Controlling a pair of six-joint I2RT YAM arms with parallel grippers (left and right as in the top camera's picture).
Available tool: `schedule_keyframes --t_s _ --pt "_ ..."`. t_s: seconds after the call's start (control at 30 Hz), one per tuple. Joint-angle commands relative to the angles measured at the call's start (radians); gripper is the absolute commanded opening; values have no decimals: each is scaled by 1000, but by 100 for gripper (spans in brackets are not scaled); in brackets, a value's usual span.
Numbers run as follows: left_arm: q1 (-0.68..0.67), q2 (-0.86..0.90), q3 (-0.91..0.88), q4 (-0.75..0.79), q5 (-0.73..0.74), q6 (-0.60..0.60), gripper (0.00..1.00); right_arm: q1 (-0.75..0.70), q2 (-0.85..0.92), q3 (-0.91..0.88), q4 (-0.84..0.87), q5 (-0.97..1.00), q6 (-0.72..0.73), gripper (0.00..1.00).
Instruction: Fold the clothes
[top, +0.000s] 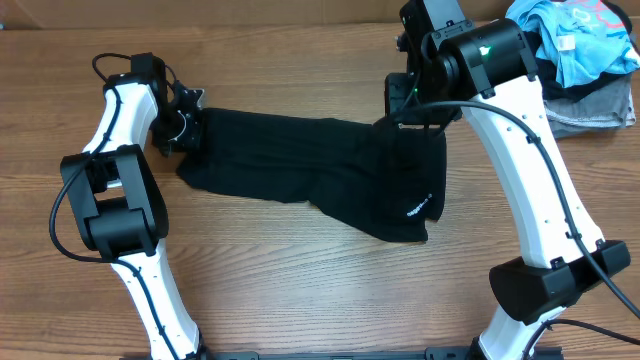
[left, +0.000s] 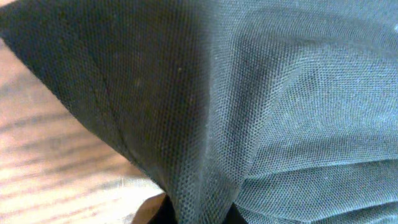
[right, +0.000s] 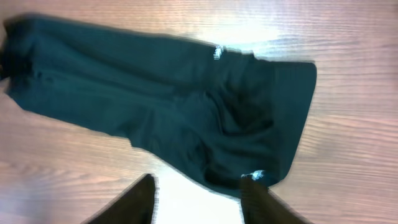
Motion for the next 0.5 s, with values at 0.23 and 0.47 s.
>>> schedule_keyframes --t_s 0.23,0.47 --pt "65 30 265 -263 -7 -13 4 3 -28 -368 256 -151 8 13" --pt "74 30 425 -448 -105 17 4 2 -28 -607 489 -198 34 5"
